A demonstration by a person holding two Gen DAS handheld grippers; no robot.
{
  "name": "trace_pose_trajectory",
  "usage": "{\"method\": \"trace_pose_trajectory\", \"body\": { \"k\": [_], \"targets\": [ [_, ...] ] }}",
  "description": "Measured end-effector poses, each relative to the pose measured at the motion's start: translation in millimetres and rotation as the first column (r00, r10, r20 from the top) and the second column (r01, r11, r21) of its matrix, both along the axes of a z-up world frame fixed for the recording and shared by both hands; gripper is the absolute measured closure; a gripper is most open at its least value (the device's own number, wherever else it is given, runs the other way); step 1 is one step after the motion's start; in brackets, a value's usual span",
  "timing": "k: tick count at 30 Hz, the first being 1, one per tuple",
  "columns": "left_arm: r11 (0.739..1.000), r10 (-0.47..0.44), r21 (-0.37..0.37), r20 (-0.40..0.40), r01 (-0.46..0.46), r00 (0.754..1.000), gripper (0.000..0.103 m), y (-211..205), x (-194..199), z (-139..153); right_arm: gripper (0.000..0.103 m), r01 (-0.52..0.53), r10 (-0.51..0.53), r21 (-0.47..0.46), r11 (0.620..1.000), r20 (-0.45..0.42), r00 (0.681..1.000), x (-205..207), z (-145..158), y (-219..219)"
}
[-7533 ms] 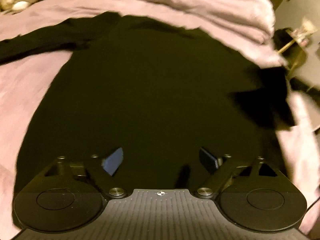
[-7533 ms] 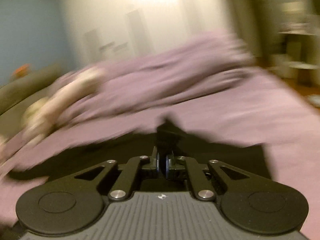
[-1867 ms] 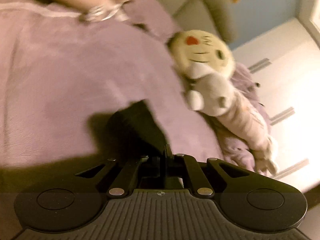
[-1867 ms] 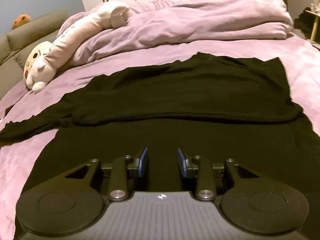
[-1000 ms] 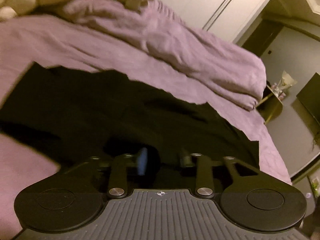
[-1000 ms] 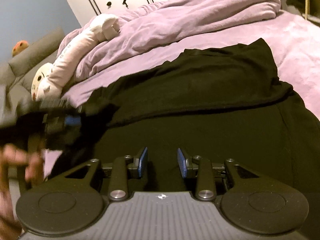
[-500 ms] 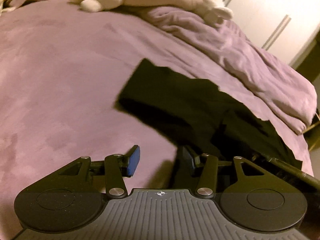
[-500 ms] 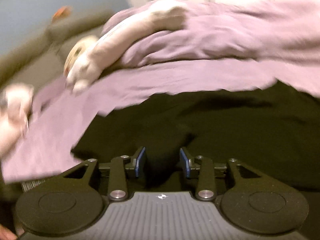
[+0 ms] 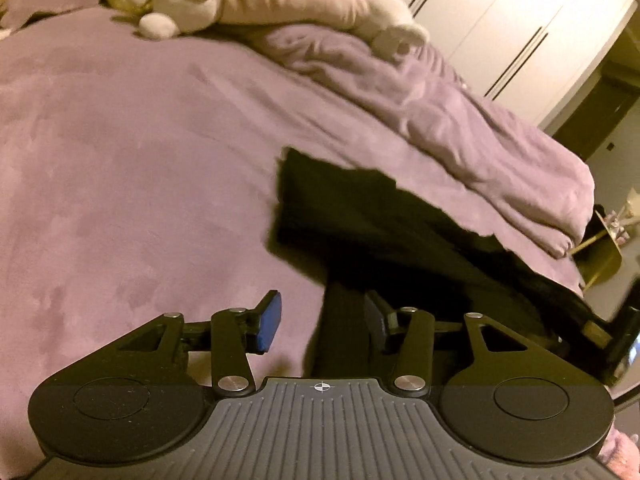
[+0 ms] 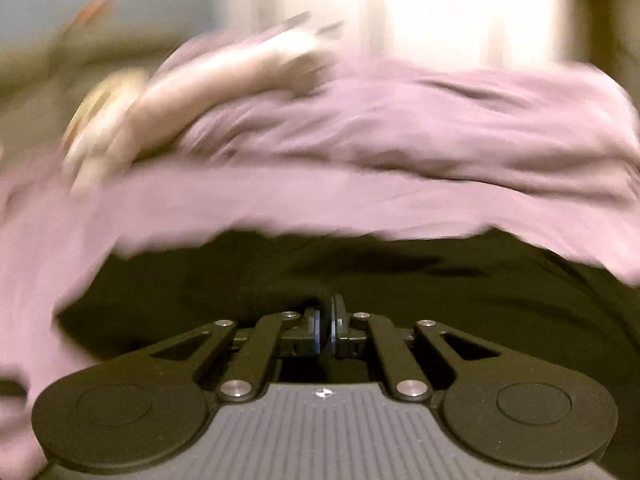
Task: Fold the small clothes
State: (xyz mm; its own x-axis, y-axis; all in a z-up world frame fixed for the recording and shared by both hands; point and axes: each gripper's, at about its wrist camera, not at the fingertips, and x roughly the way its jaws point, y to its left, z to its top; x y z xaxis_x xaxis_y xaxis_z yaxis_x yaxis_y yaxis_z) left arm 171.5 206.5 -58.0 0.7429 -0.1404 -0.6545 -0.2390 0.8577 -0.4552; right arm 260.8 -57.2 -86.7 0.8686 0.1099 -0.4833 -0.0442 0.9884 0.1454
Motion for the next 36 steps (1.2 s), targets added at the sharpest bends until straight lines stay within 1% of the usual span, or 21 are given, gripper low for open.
{"method": "trace_pose_trajectory", "body": {
  "k": [1,3,5,6,8,12,15,17,18,19,21,23,24,25,26,27,29,30,32,34,36],
  "targets": [
    [1.000,0.011,0.003,-0.004,-0.011,1.000,0.047,-2,4,0,0.099,0.092,-0.092,0.064,0.994,-0.007,0.996,0,0,-26],
    [1.000,0.017,0.008,-0.024,-0.016,1.000,0.046,-9,14,-1,0.099,0.223,-0.219,0.147,0.964,-0.045,0.975,-3,-8,-69],
    [1.000,-0.024,0.004,-0.017,0.025,1.000,0.043,-20,24,-5,0.096,0.287,-0.265,0.183,0.940,-0.134,0.955,-2,-23,-105],
    [0.999,-0.039,-0.001,-0.025,0.039,0.999,0.043,-25,29,-9,0.094,0.295,-0.263,0.204,0.934,-0.168,0.950,-3,-30,-119],
    [0.998,-0.064,-0.007,-0.049,0.064,0.997,0.043,-36,39,-18,0.094,0.284,-0.244,0.263,0.922,-0.176,0.954,-6,-35,-137],
    [0.993,-0.102,0.054,-0.094,0.107,0.990,0.043,-57,55,-31,0.083,0.278,-0.241,0.303,0.912,-0.154,0.958,-5,-34,-147],
    [0.987,-0.119,0.101,-0.096,0.128,0.988,0.042,-67,59,-34,0.083,0.288,-0.242,0.337,0.897,-0.171,0.955,2,-36,-150],
    [0.985,-0.120,0.115,-0.100,0.132,0.988,0.042,-71,61,-34,0.090,0.288,-0.244,0.318,0.903,-0.173,0.954,7,-37,-148],
    [0.983,-0.125,0.121,-0.094,0.136,0.988,0.042,-73,62,-34,0.099,0.289,-0.247,0.278,0.916,-0.177,0.953,11,-35,-145],
    [0.982,-0.125,0.128,-0.094,0.136,0.988,0.042,-75,63,-33,0.099,0.276,-0.243,0.236,0.932,-0.161,0.957,13,-30,-143],
    [0.982,-0.126,0.129,-0.095,0.138,0.987,0.042,-77,68,-31,0.099,0.270,-0.263,0.196,0.943,-0.061,0.963,9,-16,-143],
    [0.983,-0.130,0.119,-0.087,0.139,0.988,0.042,-79,72,-30,0.099,0.309,-0.329,0.214,0.927,0.066,0.942,-3,0,-154],
    [0.983,-0.132,0.120,-0.090,0.142,0.987,0.042,-80,74,-30,0.099,0.330,-0.361,0.244,0.912,0.092,0.928,-8,3,-163],
    [0.982,-0.137,0.122,-0.091,0.147,0.986,0.042,-82,76,-30,0.098,0.360,-0.398,0.280,0.890,0.092,0.913,-13,2,-174],
    [0.981,-0.137,0.128,-0.097,0.149,0.986,0.042,-83,78,-31,0.098,0.378,-0.415,0.295,0.877,0.072,0.907,-15,-3,-184],
    [0.980,-0.137,0.133,-0.106,0.151,0.985,0.042,-84,79,-32,0.096,0.397,-0.420,0.289,0.871,0.019,0.907,-15,-11,-194],
    [0.978,-0.144,0.136,-0.107,0.158,0.984,0.042,-87,79,-32,0.093,0.401,-0.391,0.283,0.871,-0.094,0.915,-14,-28,-211],
    [0.977,-0.145,0.139,-0.107,0.159,0.984,0.042,-87,79,-33,0.091,0.395,-0.372,0.302,0.867,-0.135,0.919,-16,-36,-219],
    [0.977,-0.140,0.143,-0.118,0.157,0.983,0.042,-88,81,-33,0.091,0.392,-0.360,0.367,0.844,-0.156,0.920,-23,-46,-231],
    [0.978,-0.143,0.136,-0.126,0.160,0.982,0.042,-89,82,-34,0.091,0.396,-0.363,0.408,0.823,-0.160,0.918,-25,-47,-237],
    [0.975,-0.154,0.139,-0.134,0.172,0.979,0.042,-92,85,-33,0.091,0.391,-0.358,0.408,0.825,-0.159,0.920,-21,-45,-236]
  ]
}}
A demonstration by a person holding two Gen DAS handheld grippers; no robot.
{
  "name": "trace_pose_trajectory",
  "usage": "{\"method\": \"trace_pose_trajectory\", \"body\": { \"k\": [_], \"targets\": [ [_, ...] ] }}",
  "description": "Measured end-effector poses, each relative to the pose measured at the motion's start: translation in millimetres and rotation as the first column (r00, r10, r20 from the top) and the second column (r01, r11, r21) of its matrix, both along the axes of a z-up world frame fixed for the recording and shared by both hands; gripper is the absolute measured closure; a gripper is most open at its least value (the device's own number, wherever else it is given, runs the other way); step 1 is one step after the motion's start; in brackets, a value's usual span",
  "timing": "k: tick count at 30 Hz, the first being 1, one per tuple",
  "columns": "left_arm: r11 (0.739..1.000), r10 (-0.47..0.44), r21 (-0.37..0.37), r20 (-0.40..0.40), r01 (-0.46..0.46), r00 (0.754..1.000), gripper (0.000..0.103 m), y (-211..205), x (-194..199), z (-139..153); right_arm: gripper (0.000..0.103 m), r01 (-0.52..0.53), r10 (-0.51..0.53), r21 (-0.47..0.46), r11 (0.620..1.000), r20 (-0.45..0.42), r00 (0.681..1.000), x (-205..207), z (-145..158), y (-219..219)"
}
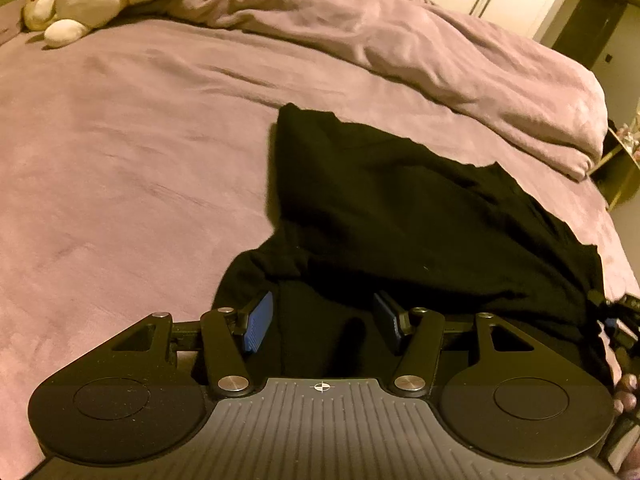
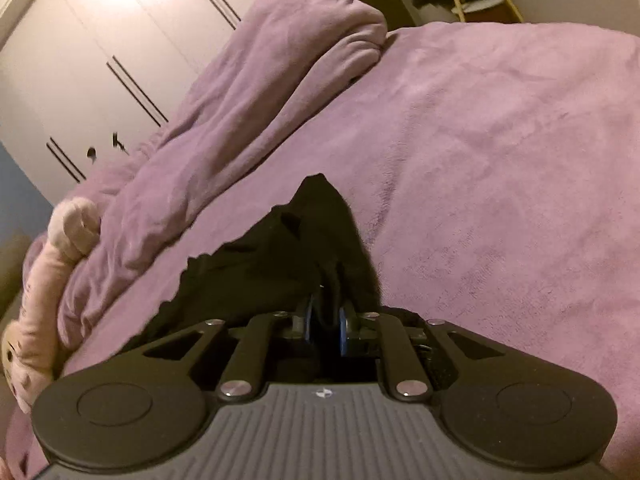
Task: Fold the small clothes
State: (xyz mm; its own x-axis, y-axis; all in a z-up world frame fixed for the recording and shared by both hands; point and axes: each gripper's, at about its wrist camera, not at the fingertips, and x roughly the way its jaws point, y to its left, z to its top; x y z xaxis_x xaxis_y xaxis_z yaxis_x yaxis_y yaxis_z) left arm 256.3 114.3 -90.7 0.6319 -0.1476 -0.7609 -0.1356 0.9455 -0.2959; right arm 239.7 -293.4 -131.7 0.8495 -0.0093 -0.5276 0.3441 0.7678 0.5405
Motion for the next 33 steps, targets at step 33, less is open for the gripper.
{"method": "trace_pose_trajectory", "body": {
  "k": [33],
  "targets": [
    [0.975,-0.046,0.223,0.092,0.025,0.995,0.040,-30,66,-28,0.103,-0.209,0.204,0.053,0.976,0.088,0.975,44,-19,-8]
  ]
}}
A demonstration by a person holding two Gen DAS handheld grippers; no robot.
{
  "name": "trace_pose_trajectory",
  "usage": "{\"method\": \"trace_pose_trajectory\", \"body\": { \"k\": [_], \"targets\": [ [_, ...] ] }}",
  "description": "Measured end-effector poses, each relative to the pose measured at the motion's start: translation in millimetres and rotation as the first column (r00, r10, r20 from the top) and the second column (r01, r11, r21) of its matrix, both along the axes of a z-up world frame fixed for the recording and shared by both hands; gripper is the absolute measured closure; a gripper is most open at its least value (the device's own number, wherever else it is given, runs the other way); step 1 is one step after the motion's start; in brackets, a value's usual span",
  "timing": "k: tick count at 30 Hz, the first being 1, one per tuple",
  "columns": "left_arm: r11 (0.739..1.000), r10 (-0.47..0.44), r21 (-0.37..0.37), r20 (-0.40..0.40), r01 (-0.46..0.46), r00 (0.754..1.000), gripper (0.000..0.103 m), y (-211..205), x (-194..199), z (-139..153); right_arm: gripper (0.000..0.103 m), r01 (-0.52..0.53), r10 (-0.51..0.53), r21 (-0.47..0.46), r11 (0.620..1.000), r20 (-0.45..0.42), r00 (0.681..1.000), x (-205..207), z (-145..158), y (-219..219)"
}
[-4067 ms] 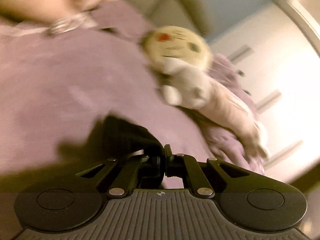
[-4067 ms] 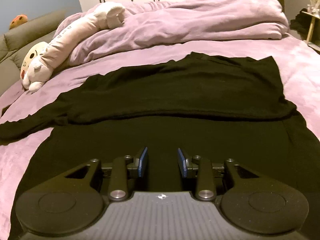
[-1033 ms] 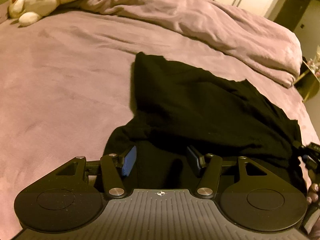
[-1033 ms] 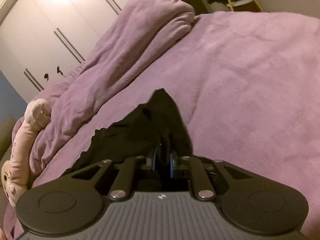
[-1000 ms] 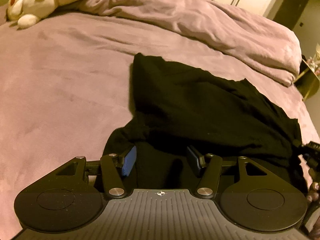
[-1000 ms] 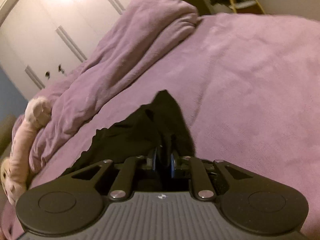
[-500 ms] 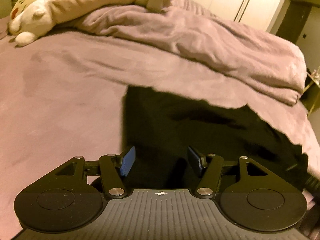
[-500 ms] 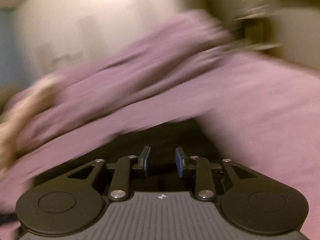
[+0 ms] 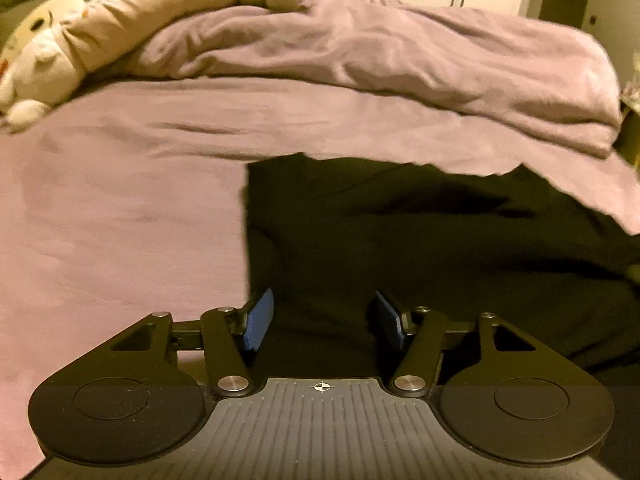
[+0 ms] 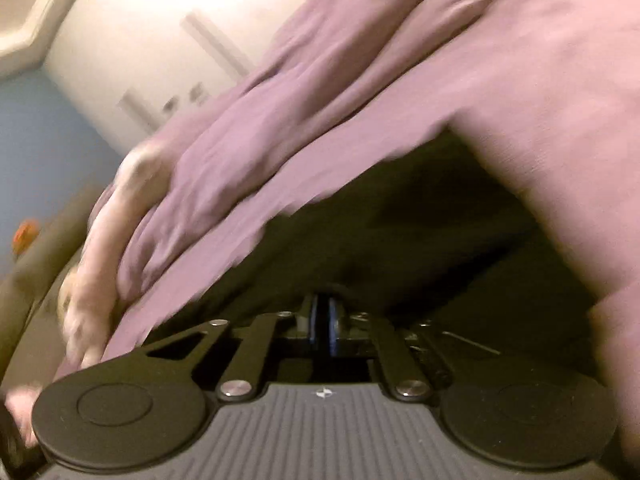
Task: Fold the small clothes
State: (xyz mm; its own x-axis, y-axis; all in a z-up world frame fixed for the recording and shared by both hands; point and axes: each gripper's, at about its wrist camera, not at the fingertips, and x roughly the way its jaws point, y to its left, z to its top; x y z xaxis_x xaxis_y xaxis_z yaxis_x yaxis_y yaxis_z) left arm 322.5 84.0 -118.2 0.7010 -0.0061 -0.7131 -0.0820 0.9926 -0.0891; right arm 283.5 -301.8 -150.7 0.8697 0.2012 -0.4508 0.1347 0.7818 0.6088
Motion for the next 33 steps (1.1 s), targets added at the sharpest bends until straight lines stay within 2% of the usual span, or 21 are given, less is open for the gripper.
{"method": "trace_pose_trajectory", "body": {
  "k": [1,2,3,5,7,8,12,15,18,20,25,30,33],
  "targets": [
    [1.000,0.020,0.022,-0.015,-0.019,1.000,0.035,2,-1,0,0.103,0.040,-0.040,-0.028,0.999,-0.005,0.999,-5,5,-10],
    [0.999,0.044,0.029,-0.037,-0.043,0.998,0.035,5,-3,0,0.103,0.081,-0.082,-0.081,0.993,-0.013,0.997,-11,10,-14],
    [0.999,0.053,0.006,-0.045,-0.053,0.998,0.035,10,-5,1,0.102,0.137,-0.142,-0.145,0.980,-0.028,0.989,-18,16,-17],
    [0.997,0.058,-0.042,-0.045,-0.060,0.997,0.035,14,-14,6,0.097,0.143,-0.150,-0.188,0.972,-0.021,0.989,-32,25,-16],
    [0.998,0.036,-0.049,-0.055,-0.039,0.998,0.035,10,-21,9,0.075,0.117,-0.125,-0.258,0.959,-0.013,0.992,-49,34,-4],
    [0.999,0.022,-0.037,-0.054,-0.024,0.998,0.035,6,-24,9,0.074,0.090,-0.095,-0.276,0.957,-0.003,0.996,-53,38,8],
    [1.000,0.004,0.029,-0.053,-0.002,0.999,0.035,-4,-29,9,0.074,-0.032,0.033,-0.330,0.943,0.000,0.999,-73,44,44],
    [1.000,0.014,0.012,-0.063,-0.013,0.998,0.035,0,-27,8,0.074,-0.106,0.107,-0.372,0.922,-0.018,0.994,-63,41,71],
    [1.000,0.007,0.016,-0.071,-0.006,0.997,0.035,2,-27,7,0.074,-0.170,0.152,-0.419,0.892,-0.077,0.985,-55,37,88],
    [0.999,-0.006,0.033,-0.071,0.008,0.997,0.035,2,-28,7,0.074,-0.223,0.171,-0.442,0.869,-0.155,0.973,-52,24,92],
    [0.998,-0.023,0.065,-0.059,0.027,0.998,0.035,1,-32,5,0.074,-0.244,0.179,-0.487,0.839,-0.176,0.968,-57,22,95],
    [0.996,0.025,0.084,-0.065,-0.020,0.998,0.033,-3,-37,7,0.074,-0.258,0.184,-0.549,0.795,-0.188,0.965,-60,19,103],
    [0.995,0.050,0.090,-0.074,-0.044,0.996,0.032,-6,-40,10,0.074,-0.245,0.174,-0.569,0.785,-0.176,0.969,-61,19,104]
  ]
}}
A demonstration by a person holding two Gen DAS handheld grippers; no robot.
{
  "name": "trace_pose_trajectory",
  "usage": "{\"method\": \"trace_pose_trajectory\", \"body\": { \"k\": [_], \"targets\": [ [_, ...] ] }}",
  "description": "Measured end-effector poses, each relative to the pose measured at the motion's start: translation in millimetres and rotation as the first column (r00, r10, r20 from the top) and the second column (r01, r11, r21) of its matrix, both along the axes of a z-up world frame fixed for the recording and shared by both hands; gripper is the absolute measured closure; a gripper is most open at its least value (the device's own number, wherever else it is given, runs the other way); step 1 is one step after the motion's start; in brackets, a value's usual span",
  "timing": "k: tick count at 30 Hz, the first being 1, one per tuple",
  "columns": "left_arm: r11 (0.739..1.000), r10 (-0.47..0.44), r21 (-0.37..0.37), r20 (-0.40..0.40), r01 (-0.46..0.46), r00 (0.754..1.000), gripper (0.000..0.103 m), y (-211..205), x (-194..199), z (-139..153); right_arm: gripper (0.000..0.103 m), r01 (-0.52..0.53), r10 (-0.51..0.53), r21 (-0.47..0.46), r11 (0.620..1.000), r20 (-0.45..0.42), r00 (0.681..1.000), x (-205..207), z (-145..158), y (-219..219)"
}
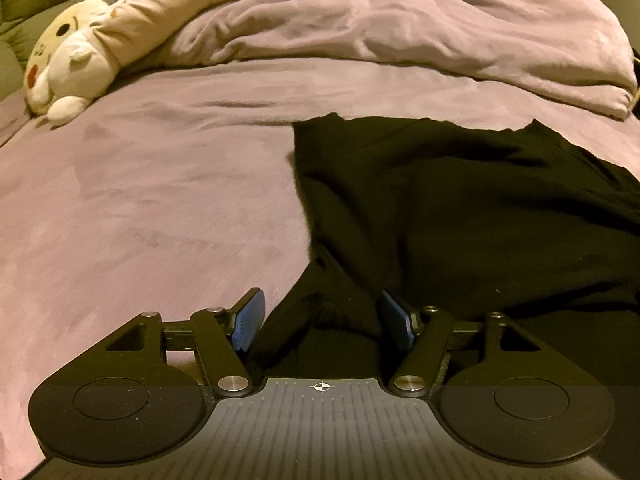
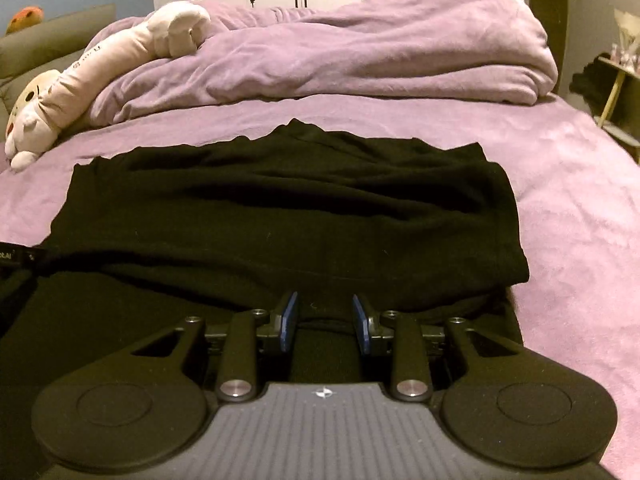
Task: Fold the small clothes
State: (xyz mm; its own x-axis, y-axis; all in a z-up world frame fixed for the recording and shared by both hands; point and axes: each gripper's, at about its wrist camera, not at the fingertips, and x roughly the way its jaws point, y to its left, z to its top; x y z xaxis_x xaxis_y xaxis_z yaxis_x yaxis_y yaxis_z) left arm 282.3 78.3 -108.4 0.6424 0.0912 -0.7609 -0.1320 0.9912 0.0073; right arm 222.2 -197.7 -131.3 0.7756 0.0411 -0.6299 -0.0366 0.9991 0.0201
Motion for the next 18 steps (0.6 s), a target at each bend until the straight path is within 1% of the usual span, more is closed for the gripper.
{"method": "trace_pose_trajectory", "body": {
  "k": [2,4,8,12,17,18],
  "targets": [
    [1.000,0.023,-0.010,-0.005,-0.023,1.000,0.032,1,-3,2,0.074,0.008,-0.008,-0.004,1.000,0.010,1.000,-3,0,1],
    [0.999,0.036,-0.014,-0.014,-0.036,0.999,0.031,1,-5,5,0.070,0.016,-0.016,-0.012,1.000,0.018,1.000,-6,1,1],
    [1.000,0.027,0.014,-0.026,-0.027,0.999,0.029,-2,-10,9,0.068,0.028,-0.027,-0.029,0.999,0.011,1.000,-10,1,2],
    [1.000,0.023,0.014,-0.048,-0.022,0.999,0.028,-2,-16,9,0.066,0.021,-0.021,-0.074,0.997,0.001,1.000,-13,1,6],
    [0.999,0.006,0.034,-0.065,-0.003,0.998,0.027,-3,-25,9,0.066,0.028,-0.029,-0.090,0.996,-0.015,0.999,-17,3,7],
    [0.999,0.006,0.035,-0.067,-0.004,0.998,0.026,-3,-27,9,0.065,0.032,-0.034,-0.093,0.995,-0.019,0.999,-18,3,7]
  ]
}}
